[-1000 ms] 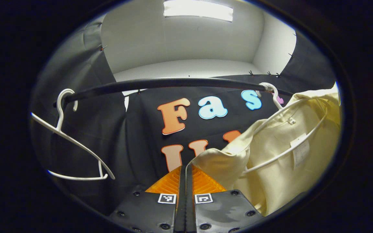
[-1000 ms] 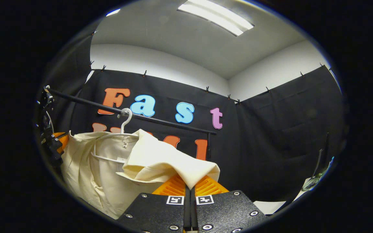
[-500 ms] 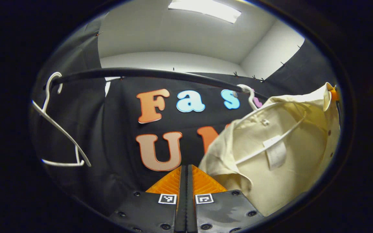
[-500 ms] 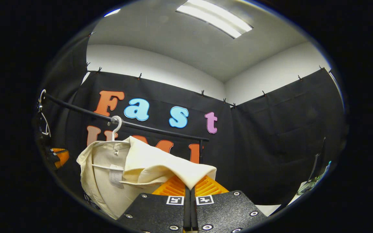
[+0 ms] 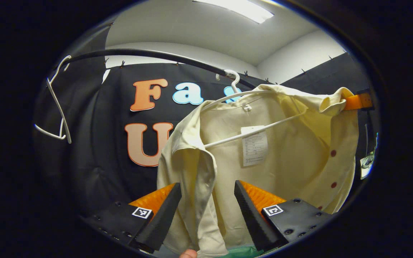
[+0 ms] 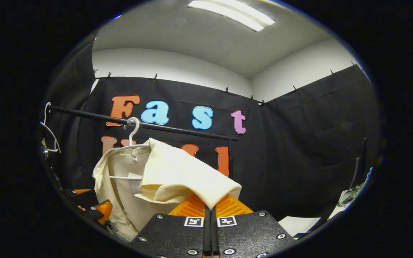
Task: Grasp the clothes on the hanger with both hands and then place them into the laundry hamper below.
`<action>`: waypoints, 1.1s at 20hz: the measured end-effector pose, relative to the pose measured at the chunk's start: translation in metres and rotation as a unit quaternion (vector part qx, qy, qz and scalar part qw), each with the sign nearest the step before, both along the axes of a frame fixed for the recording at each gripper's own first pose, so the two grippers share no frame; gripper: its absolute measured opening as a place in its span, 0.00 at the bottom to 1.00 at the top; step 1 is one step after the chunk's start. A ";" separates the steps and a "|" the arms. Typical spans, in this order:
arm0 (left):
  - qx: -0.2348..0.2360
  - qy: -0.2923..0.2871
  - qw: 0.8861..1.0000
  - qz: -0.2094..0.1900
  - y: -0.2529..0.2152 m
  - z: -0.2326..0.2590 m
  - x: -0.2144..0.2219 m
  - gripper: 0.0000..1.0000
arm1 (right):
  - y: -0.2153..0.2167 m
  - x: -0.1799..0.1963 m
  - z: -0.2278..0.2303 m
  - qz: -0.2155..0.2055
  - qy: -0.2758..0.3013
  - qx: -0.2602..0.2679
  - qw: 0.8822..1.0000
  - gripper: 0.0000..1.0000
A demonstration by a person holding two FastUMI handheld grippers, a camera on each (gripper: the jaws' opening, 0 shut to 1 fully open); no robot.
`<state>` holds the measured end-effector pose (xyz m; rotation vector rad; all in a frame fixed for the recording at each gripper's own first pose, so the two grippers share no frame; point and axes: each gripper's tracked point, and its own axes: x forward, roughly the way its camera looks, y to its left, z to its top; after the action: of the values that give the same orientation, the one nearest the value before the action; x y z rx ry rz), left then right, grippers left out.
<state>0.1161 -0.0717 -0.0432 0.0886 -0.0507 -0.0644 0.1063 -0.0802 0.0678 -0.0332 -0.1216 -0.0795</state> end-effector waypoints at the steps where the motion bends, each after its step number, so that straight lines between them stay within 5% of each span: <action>1: 0.002 0.005 1.000 0.013 0.006 -0.008 0.010 0.97 | 0.002 0.001 0.000 0.003 0.000 0.002 1.000 0.00; 4: 0.024 0.038 0.999 0.027 0.006 -0.043 0.047 0.97 | 0.008 0.005 -0.001 0.009 0.000 0.004 1.000 0.07; 5: 0.031 0.044 0.998 0.026 0.006 -0.049 0.056 0.97 | 0.009 0.006 -0.001 0.011 -0.001 0.002 1.000 0.00; 8: 0.048 0.035 0.997 0.040 0.025 -0.043 0.060 0.19 | 0.012 0.006 0.001 0.013 -0.003 -0.003 1.000 0.00; 9: 0.043 0.039 0.997 0.041 0.032 -0.047 0.056 0.06 | 0.011 0.007 0.002 0.014 -0.004 -0.005 1.000 0.00; 12: 0.048 0.026 0.998 0.040 0.049 -0.028 0.048 0.12 | 0.007 0.006 0.008 0.012 -0.010 -0.009 1.000 0.07; 13: 0.053 0.015 0.997 0.046 0.058 -0.016 0.045 0.10 | 0.005 0.007 0.013 0.009 -0.014 -0.011 1.000 0.00; 22: 0.076 -0.049 0.987 0.131 0.144 0.097 0.078 0.12 | -0.041 0.024 0.080 -0.022 -0.060 -0.040 0.997 0.00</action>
<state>0.1936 0.0726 0.0533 0.2494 -0.1327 0.2002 0.1301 -0.1213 0.1480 -0.1117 -0.2435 -0.1207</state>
